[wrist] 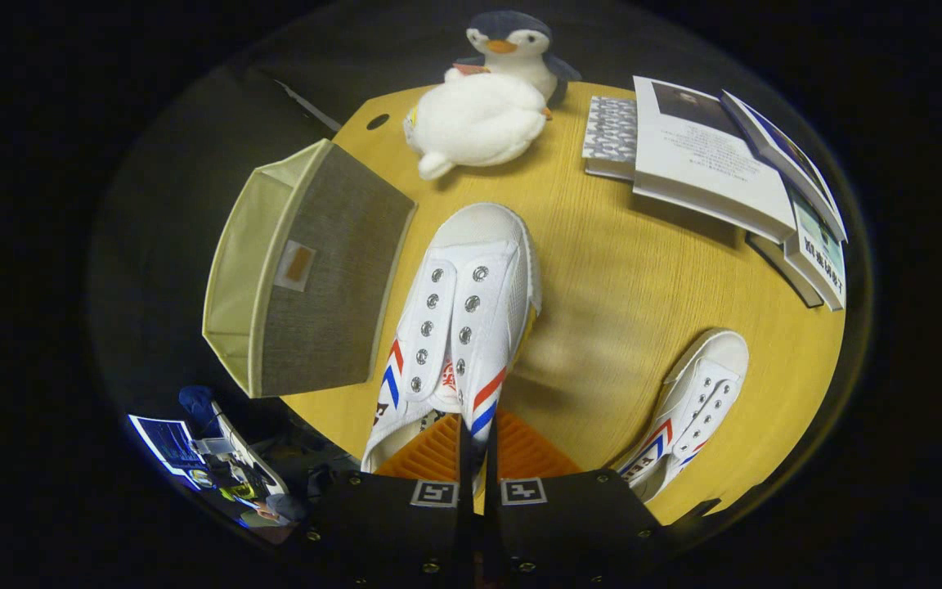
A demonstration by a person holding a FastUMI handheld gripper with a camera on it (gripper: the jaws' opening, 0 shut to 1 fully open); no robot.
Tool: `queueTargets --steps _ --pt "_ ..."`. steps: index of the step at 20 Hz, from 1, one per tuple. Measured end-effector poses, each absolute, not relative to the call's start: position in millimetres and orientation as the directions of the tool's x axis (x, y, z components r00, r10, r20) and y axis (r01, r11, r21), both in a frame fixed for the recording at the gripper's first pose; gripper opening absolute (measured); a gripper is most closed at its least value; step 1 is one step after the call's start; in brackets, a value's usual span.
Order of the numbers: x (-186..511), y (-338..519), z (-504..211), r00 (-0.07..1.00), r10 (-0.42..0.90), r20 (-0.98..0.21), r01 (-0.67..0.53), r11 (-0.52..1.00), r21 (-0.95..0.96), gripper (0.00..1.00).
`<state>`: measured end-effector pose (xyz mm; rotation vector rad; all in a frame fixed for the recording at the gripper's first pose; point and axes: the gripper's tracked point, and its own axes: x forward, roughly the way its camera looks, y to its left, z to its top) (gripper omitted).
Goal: Open the storage box then place both shoes into the box .Put the left shoe in first, then the right shoe, with the right side of both shoes facing outward in a uniform manner.
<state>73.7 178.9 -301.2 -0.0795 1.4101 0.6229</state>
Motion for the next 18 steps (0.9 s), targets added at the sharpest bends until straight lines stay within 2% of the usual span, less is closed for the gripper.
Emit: queueTargets --steps 10,14,18 --pt "94 256 -179 0.087 0.492 -0.866 -0.562 0.742 0.365 0.05" --pt "90 312 -162 0.063 0.523 -0.850 -0.617 0.690 0.379 0.05" --pt "83 359 -177 0.021 0.504 -0.864 -0.660 0.656 0.367 0.04"
